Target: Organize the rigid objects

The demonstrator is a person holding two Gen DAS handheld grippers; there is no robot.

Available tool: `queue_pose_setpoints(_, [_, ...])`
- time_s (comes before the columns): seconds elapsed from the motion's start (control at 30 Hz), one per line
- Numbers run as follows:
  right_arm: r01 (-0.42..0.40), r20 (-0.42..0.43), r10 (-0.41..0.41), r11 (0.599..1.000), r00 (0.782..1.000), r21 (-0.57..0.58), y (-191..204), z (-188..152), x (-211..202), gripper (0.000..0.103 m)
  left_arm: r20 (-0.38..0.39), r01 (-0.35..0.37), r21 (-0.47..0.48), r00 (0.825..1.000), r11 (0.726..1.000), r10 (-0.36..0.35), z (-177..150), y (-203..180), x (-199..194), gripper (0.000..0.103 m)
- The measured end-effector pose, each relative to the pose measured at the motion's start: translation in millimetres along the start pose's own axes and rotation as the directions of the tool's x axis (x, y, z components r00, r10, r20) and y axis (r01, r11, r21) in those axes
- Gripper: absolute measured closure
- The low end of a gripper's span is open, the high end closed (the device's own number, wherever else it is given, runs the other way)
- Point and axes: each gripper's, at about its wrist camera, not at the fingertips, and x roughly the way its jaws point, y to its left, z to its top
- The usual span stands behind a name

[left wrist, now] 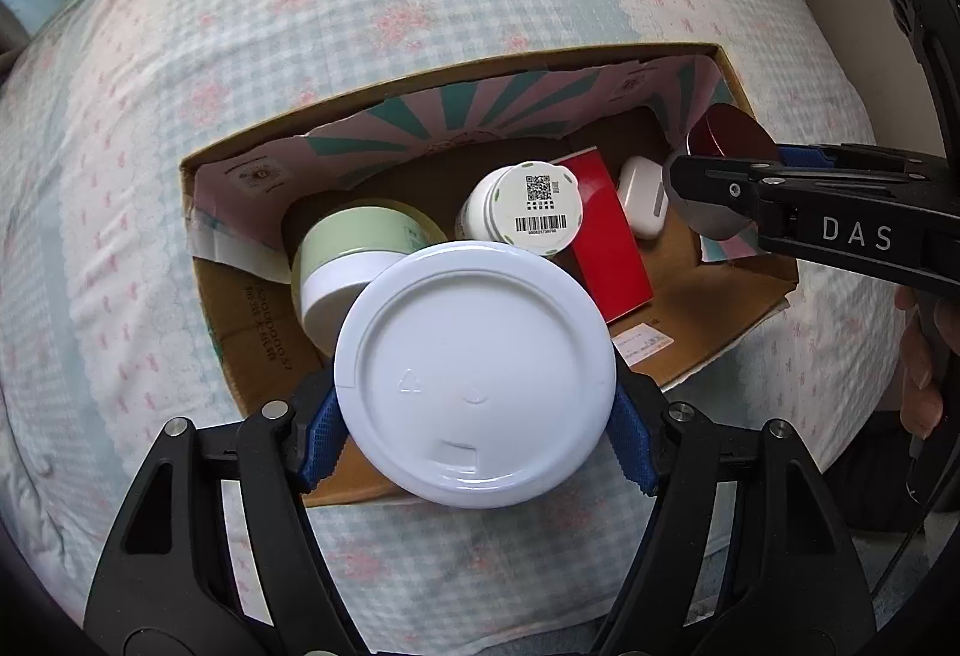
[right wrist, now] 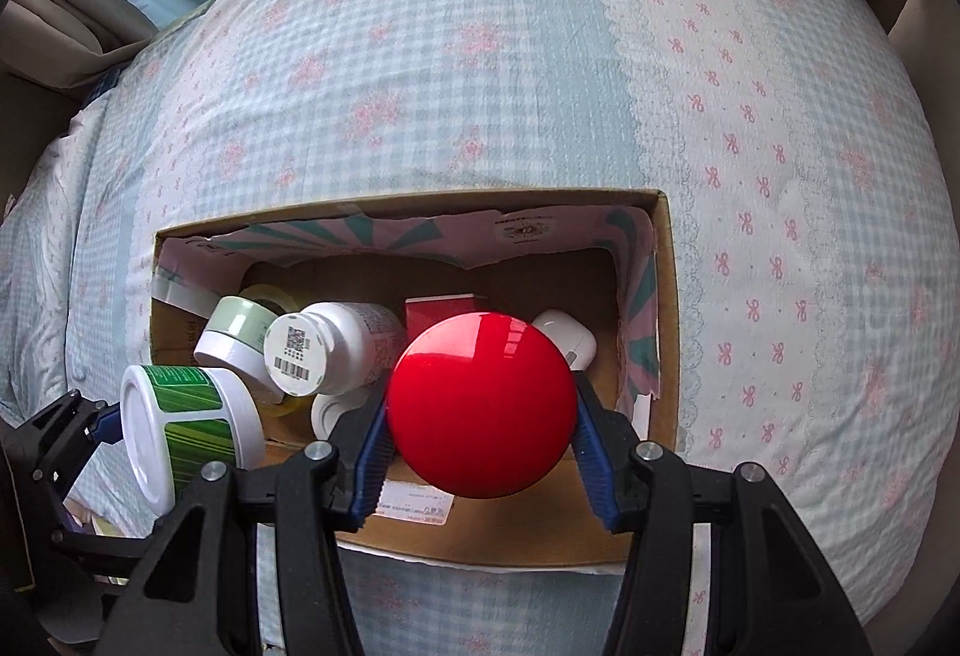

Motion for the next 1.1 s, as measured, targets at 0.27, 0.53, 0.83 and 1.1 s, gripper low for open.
queue_pose_setpoints(0.27, [-0.021,-0.040,0.021,1.000,0.999,0.007,-10.9,15.5,20.1,0.053,-0.031,0.008,0.053,1.000,0.999,-0.006,18.3,-9.8,17.4,0.033])
queue_pose_setpoints(0.53, [-0.056,0.009,0.056,0.998,0.998,0.039,-10.9,27.4,15.7,0.000,0.055,-0.016,0.091,0.998,0.996,0.011,36.4,-12.5,-4.7,0.000])
queue_pose_setpoints(0.83, [-0.055,0.022,0.054,0.997,0.998,0.061,-9.8,21.8,2.9,0.000,0.072,-0.022,0.047,0.997,0.999,0.018,24.7,1.0,-21.5,0.000])
queue_pose_setpoints(1.1, [-0.054,0.079,0.050,0.997,0.996,0.051,-5.1,5.1,-32.8,0.000,0.150,-0.031,0.014,0.988,0.999,0.028,7.5,-2.0,-62.7,0.000])
